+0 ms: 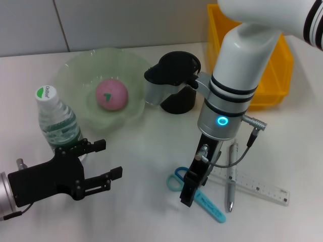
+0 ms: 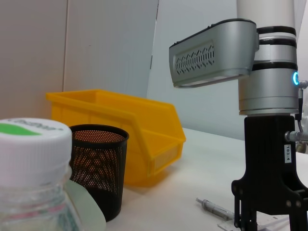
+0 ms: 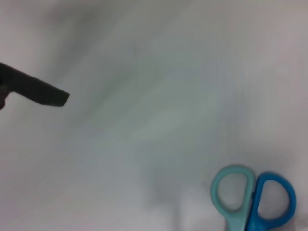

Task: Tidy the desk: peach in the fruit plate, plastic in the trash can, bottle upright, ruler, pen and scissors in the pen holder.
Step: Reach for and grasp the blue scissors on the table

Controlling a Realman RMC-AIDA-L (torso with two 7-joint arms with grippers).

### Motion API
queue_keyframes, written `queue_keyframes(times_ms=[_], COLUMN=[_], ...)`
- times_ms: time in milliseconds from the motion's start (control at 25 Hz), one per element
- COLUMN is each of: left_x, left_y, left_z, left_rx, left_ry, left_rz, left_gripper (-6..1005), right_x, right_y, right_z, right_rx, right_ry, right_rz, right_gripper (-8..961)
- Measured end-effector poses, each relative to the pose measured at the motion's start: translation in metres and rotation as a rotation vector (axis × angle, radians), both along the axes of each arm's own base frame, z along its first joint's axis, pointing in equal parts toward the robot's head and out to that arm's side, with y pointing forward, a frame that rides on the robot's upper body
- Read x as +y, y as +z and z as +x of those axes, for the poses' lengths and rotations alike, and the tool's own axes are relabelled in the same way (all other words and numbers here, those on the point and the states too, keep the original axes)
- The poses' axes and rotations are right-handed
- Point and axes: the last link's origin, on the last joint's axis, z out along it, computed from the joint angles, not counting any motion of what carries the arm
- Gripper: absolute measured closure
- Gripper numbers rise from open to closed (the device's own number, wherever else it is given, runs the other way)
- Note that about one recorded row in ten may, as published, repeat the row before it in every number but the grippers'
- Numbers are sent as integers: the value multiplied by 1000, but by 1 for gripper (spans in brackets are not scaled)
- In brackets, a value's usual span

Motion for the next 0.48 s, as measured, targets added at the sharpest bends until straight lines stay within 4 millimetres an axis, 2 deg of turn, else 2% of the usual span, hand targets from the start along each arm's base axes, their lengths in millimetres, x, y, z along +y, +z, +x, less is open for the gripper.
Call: queue_keyframes(times_ms=[480], left_x=[0], left_y=[0], left_z=[0], left_rx=[0], left_ry=[2], left_rz=[0], left_gripper=[215], right_x=[-5], right_y=[-5], right_z=[-3], right_rx=[-6], right_ry=[15], right_rz=[-19], right_gripper=[268])
